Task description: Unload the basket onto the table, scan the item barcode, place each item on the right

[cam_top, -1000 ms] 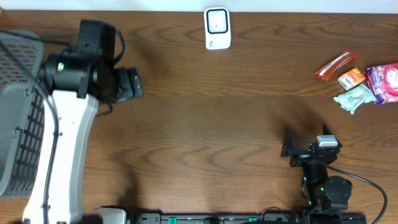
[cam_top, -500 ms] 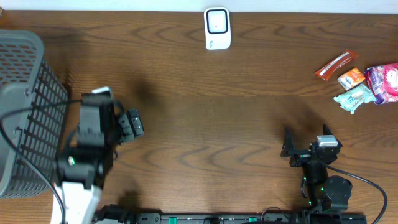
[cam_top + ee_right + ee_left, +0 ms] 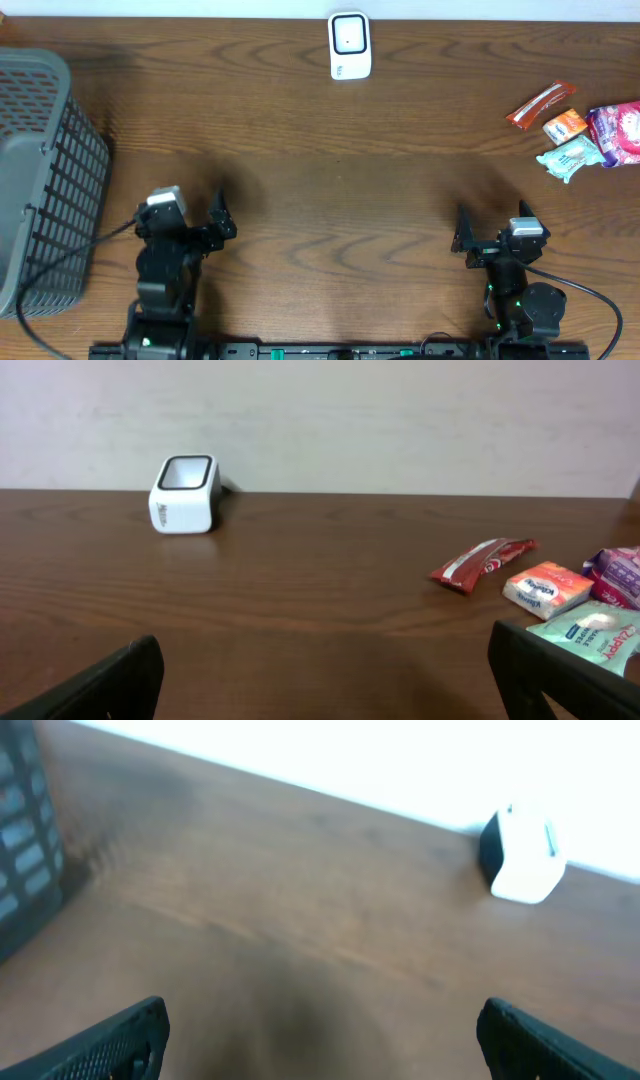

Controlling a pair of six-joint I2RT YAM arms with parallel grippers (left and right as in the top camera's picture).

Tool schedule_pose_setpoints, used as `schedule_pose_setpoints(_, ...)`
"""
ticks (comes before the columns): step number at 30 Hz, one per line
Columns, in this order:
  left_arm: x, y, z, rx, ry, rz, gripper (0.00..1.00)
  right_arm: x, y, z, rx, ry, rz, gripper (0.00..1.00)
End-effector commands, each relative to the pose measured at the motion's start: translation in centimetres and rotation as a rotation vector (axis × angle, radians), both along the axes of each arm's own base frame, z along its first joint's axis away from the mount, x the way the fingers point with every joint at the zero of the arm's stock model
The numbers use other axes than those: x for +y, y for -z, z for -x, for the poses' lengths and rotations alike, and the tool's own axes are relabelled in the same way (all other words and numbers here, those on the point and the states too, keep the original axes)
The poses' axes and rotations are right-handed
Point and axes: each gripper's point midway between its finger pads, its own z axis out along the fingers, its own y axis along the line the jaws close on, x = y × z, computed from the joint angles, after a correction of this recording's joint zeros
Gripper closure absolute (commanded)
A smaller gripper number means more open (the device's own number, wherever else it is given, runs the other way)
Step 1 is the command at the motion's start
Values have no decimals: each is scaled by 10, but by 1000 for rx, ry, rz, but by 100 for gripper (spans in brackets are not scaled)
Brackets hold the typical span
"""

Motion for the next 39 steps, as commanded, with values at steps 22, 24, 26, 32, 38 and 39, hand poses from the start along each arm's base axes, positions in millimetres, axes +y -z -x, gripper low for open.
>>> schedule_pose_setpoints(22, 10, -52, 21, -411, -26, 0, 2, -2, 1, 0, 1, 9, -13, 1)
schedule_pose_setpoints(24, 5, -55, 21, -439, 11, -32, 2, -2, 1, 0, 1, 9, -13, 1)
schedule_pose_setpoints(26, -5, -55, 20, -473, 65, -68, 2, -2, 1, 0, 1, 9, -13, 1)
schedule_pose_setpoints(32, -5, -37, 17, -409, 70, -69, 2, -2, 1, 0, 1, 9, -13, 1)
schedule_pose_setpoints(38, -5, -12, 16, -307, 81, -122, 2, -2, 1, 0, 1, 9, -14, 1)
schedule_pose_setpoints(39, -5, -3, 16, -268, 86, -134, 2, -2, 1, 0, 1, 9, -13, 1)
